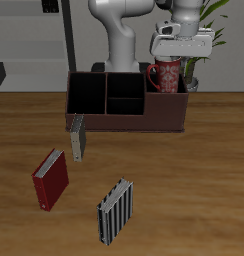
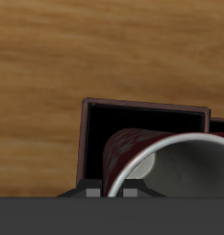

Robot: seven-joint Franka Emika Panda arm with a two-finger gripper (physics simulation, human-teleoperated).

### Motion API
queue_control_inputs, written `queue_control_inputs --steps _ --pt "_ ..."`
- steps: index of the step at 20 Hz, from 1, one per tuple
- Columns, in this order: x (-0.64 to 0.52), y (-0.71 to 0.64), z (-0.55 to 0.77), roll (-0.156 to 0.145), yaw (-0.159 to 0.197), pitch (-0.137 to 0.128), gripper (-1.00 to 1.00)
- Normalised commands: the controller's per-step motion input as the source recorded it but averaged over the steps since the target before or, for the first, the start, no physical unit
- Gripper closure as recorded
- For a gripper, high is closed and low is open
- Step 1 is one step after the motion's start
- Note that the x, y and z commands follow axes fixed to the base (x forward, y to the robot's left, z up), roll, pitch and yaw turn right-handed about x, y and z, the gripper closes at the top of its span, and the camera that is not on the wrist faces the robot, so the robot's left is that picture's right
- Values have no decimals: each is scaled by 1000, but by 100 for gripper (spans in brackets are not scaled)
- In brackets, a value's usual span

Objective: Place the red mug into the back desk caddy's right compartment

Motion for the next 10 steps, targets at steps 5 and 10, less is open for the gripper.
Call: queue_control_inputs --steps 5,10 --pt "51 39 -143 6 3 26 100" --pt "44 16 -165 4 5 30 100"
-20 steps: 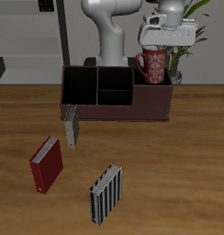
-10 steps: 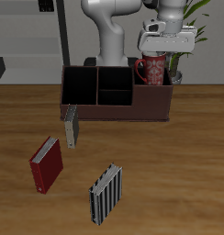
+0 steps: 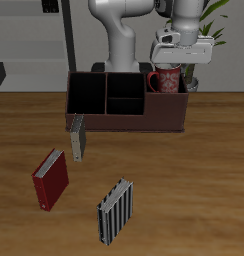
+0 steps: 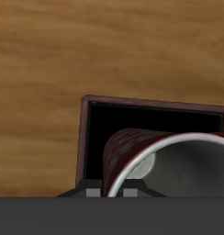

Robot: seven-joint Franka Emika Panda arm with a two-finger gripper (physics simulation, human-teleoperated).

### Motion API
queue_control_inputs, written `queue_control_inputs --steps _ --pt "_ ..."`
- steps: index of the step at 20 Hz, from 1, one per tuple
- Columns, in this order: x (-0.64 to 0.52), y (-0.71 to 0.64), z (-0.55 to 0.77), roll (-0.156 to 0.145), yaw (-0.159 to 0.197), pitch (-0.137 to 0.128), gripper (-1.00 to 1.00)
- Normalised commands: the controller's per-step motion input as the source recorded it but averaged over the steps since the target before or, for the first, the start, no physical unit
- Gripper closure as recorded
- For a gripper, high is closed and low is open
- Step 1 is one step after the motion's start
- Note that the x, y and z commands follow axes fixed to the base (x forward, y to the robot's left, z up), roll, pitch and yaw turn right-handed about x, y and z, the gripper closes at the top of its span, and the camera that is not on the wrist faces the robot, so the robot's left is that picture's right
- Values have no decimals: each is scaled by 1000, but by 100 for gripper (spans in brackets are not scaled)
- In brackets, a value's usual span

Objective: Place the red mug into the back desk caddy's right compartment

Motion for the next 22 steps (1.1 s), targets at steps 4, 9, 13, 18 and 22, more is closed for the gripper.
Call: queue_control_inputs --steps 4,9,13,18,22 --pt "53 -5 -204 -14 -2 38 100" --pt "47 98 -249 10 11 47 100" --pt "35 45 -213 37 -26 76 -100" --pt "-26 -15 46 -4 1 8 -100" --pt "-94 79 144 16 4 -22 -100"
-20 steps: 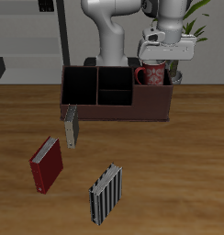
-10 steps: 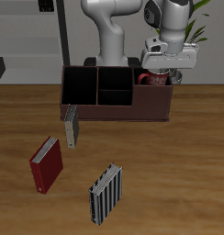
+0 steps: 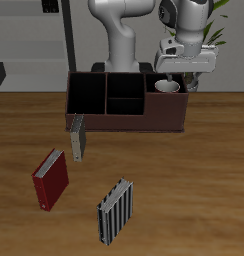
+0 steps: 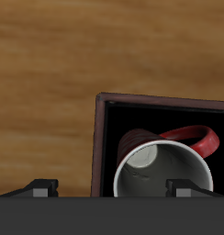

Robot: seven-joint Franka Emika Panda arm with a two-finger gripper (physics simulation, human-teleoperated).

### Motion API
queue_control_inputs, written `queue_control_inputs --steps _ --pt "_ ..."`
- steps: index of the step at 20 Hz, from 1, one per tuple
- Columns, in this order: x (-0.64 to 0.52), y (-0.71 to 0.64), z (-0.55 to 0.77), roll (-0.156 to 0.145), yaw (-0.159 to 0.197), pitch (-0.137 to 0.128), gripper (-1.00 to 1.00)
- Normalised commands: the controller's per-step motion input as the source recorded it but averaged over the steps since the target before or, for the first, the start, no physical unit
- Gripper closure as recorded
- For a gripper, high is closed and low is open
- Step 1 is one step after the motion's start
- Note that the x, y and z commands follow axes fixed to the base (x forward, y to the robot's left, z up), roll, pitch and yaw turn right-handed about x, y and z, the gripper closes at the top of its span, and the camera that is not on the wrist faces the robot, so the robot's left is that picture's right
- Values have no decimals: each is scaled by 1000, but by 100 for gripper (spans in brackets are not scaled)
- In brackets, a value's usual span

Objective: Place the red mug into the back desk caddy's right compartment

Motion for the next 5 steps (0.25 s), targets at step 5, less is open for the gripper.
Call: queue_control_inputs --steps 5 --pt "-50 -15 111 3 14 -23 -100"
